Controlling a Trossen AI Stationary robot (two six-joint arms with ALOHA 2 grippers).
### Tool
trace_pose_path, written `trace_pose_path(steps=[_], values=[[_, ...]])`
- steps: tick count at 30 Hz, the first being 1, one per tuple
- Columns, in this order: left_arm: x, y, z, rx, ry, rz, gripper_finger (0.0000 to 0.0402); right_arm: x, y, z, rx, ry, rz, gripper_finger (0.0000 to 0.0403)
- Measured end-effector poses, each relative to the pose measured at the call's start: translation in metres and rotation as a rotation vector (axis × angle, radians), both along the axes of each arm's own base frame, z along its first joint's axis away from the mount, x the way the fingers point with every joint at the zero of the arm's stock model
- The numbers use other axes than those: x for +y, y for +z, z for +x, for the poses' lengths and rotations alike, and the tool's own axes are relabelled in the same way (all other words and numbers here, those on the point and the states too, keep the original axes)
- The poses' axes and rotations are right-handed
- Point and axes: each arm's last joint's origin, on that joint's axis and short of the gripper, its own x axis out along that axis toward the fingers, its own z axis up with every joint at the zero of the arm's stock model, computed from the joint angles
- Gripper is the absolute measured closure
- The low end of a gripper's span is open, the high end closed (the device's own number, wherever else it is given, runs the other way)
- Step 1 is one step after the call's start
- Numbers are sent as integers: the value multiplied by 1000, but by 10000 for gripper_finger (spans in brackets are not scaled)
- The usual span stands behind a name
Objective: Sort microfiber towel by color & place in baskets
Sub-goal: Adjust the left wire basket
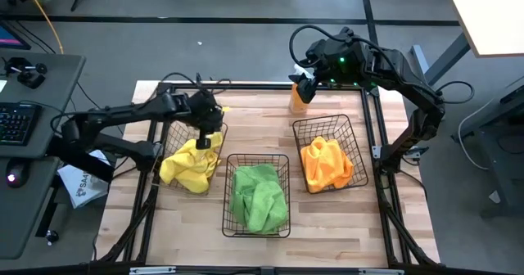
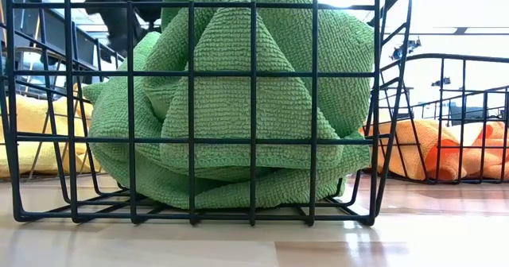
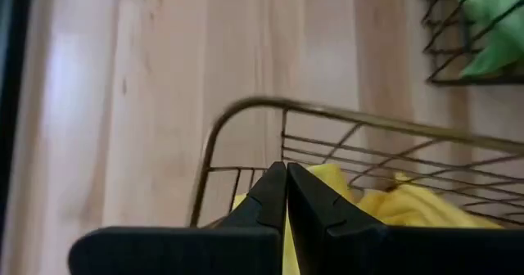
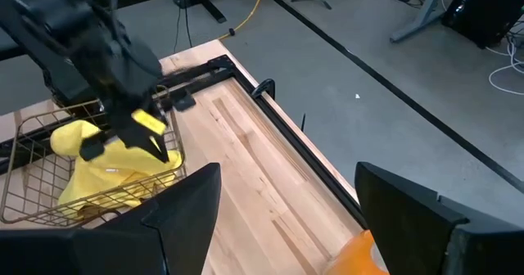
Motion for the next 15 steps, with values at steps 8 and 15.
trace_pose_path(steps=[8,15], values=[[8,-14,16,-52,-2,34,401,0,0,0,-3,-4,5,126],[19,-21,26,-34,27,153,401,0,0,0,-13,-15,21,126]])
